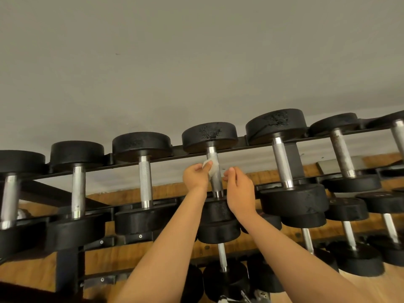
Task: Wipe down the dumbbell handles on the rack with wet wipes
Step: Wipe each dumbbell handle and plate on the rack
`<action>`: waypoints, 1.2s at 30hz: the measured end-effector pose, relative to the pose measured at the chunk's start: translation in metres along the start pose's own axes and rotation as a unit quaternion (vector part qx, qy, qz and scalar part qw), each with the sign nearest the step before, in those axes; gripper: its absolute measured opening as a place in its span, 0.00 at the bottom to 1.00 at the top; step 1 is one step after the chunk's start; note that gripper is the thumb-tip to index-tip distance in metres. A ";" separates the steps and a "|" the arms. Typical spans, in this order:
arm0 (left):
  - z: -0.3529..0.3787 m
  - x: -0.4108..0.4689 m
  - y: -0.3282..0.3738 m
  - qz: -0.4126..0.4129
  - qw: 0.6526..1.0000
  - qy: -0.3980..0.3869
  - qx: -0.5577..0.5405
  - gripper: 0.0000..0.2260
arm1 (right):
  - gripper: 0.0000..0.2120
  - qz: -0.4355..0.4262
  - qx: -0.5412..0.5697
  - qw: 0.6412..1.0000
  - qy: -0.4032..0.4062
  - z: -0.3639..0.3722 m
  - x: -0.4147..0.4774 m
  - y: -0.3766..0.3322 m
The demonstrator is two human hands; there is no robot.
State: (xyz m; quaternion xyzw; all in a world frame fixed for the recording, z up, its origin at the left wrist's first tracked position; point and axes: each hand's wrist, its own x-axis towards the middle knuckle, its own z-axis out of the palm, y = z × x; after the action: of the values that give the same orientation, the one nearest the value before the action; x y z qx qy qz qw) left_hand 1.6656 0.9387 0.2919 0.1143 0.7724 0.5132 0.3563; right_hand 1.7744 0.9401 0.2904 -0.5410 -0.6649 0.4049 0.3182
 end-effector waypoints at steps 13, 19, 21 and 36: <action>0.026 0.007 0.020 0.011 0.992 0.099 -0.071 0.08 | 0.15 0.003 -0.003 1.000 -0.001 0.000 0.001 0.000; 0.031 0.009 0.018 -0.006 0.992 0.083 -0.099 0.06 | 0.16 -0.001 -0.003 1.000 -0.001 0.000 0.001 0.000; 0.027 0.011 0.020 -0.009 0.991 0.086 -0.104 0.07 | 0.16 -0.001 0.001 1.000 0.001 0.000 0.001 0.000; 0.013 0.024 0.002 0.058 0.996 0.048 -0.052 0.11 | 0.16 0.009 0.010 1.000 -0.010 -0.001 -0.001 -0.003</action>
State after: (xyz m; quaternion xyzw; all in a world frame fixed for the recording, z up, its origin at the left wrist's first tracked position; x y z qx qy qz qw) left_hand 1.6564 0.9620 0.2808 0.1157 0.7531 0.5774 0.2933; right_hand 1.7744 0.9395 0.2931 -0.5400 -0.6590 0.4197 0.3130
